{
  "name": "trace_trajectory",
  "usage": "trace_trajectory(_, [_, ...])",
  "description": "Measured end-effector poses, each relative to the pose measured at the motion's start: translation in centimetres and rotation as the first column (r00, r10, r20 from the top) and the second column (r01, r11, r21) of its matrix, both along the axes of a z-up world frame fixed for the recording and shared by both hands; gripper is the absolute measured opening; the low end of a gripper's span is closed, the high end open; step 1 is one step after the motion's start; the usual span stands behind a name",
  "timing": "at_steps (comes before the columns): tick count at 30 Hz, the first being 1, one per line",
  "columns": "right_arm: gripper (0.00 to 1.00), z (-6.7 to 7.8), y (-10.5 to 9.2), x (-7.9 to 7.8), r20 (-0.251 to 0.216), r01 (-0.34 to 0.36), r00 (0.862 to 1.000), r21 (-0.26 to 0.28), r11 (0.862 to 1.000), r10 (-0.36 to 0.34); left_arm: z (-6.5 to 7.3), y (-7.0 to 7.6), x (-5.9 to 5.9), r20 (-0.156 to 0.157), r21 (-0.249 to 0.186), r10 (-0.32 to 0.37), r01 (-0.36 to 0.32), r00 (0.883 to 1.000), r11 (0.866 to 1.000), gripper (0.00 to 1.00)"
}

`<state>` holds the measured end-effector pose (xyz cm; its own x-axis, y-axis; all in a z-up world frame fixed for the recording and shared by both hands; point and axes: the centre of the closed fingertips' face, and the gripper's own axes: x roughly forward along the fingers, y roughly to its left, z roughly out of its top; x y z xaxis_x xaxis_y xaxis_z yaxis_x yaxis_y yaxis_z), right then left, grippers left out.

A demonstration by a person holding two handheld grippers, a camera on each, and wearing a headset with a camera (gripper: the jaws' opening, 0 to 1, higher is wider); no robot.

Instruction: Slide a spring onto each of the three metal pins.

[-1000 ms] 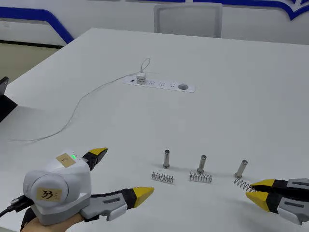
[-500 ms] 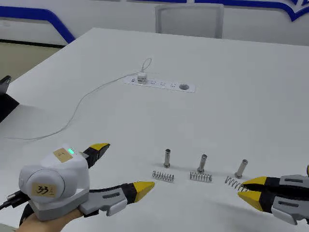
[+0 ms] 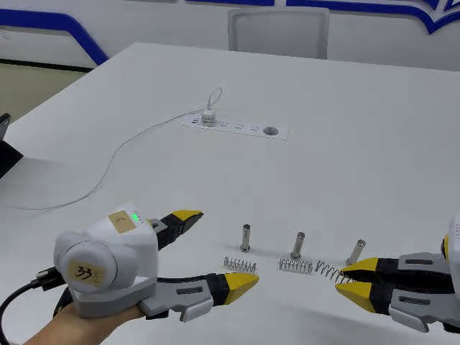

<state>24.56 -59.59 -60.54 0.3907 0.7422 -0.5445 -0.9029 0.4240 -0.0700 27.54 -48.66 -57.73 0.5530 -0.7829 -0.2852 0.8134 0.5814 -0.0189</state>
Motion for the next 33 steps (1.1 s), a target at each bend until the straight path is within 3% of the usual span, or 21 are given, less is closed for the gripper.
trace_trajectory(4, [0.10, 0.7, 1.2, -0.8, 0.014, -0.052, 0.999, -0.006, 0.999, 0.052, -0.2, -2.2, -1.0, 0.002, 0.043, -0.113, 0.113, 0.994, 0.993, 0.70])
trace_trajectory(11, [0.10, 1.2, 2.8, -1.6, 0.033, -0.119, 0.992, -0.021, 0.993, 0.120, -0.2, -4.5, -1.9, -0.010, 0.045, -0.195, 0.195, 0.981, 0.980, 0.61])
trace_trajectory(14, [0.10, 1.4, 3.2, -1.9, 0.039, -0.141, 0.989, -0.029, 0.990, 0.143, -0.2, -5.0, -2.4, -0.016, 0.049, -0.227, 0.228, 0.974, 0.972, 0.52])
trace_trajectory(22, [0.10, 1.6, 3.9, -2.4, 0.053, -0.183, 0.981, -0.042, 0.982, 0.186, -0.5, -6.0, -3.8, -0.035, 0.046, -0.290, 0.292, 0.956, 0.955, 0.41])
trace_trajectory(33, [0.10, 1.0, 4.1, -3.1, 0.062, -0.235, 0.969, -0.089, 0.968, 0.240, -1.3, -6.7, -5.4, -0.048, 0.100, -0.377, 0.380, 0.925, 0.920, 0.27])
